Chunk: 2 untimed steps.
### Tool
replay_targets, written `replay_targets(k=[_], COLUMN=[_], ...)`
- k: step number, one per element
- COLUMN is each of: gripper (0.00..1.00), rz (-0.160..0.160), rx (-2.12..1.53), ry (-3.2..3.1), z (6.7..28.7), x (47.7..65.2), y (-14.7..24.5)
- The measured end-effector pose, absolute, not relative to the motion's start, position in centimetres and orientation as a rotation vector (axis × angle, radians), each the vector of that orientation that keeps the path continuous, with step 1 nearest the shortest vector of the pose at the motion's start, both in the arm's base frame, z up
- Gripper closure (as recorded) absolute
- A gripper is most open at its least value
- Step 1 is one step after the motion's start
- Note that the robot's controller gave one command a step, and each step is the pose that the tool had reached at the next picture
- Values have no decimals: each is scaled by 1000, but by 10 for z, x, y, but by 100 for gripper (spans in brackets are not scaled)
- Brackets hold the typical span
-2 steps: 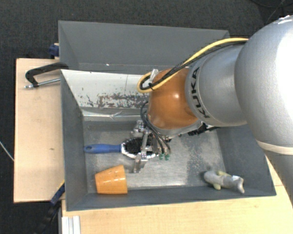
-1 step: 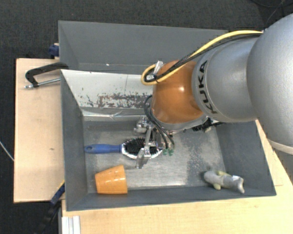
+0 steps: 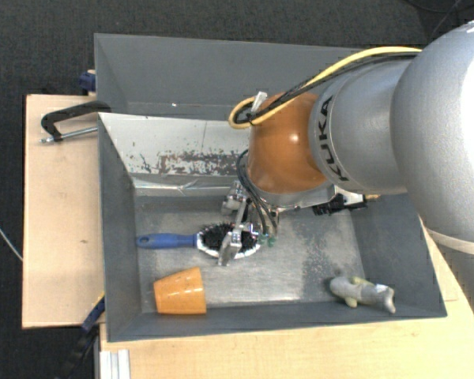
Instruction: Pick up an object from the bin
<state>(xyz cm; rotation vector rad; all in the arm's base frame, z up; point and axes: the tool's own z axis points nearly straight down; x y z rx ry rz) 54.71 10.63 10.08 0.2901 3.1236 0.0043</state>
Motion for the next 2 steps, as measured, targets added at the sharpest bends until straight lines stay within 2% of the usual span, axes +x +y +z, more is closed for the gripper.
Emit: replay_targets(k=[1,2], gripper=[0,0], rz=[7,6], rx=[525,523], ry=[3094,3096], z=[73,75], x=[540,541], y=[104,106])
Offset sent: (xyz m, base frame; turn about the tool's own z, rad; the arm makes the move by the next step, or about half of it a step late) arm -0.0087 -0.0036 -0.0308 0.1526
